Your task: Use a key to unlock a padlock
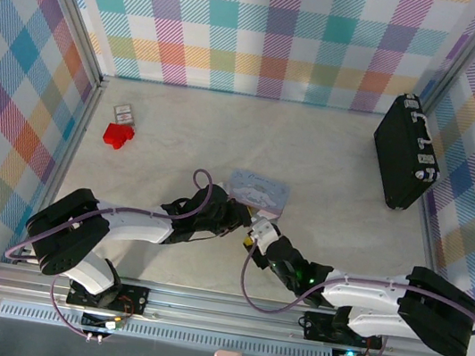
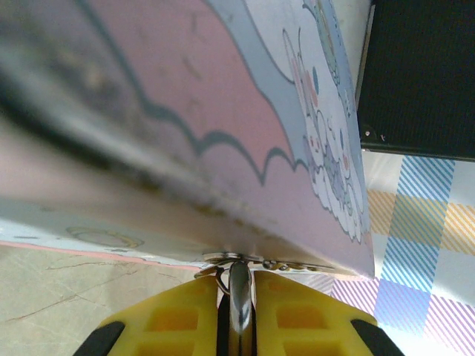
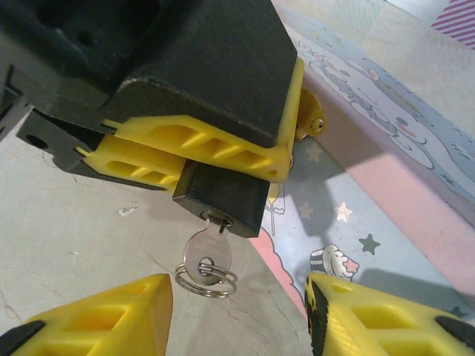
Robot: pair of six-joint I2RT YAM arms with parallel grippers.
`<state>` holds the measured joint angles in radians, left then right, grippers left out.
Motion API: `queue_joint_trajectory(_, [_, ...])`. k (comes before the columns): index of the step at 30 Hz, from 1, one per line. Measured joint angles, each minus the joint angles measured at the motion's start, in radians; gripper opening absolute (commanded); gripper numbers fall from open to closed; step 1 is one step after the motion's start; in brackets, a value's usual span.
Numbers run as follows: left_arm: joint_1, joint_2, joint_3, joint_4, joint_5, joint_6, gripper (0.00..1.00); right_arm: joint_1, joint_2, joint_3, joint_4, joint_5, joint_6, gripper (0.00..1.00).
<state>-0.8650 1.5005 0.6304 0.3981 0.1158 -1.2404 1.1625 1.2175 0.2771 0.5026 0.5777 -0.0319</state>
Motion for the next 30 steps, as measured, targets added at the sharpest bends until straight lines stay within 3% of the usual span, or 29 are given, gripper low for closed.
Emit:
queue_joint_trajectory(11, [0.000, 0.000, 0.000, 0.000, 0.000, 0.003, 0.00, 0.004, 0.050, 0.000, 0.060, 0.056, -0.018, 0.40])
queue_joint_trajectory(30, [-0.012, 0.004, 0.000, 0.001, -0.001, 0.003, 0.00, 0.004, 0.093, 0.008, 0.098, 0.085, -0.006, 0.46])
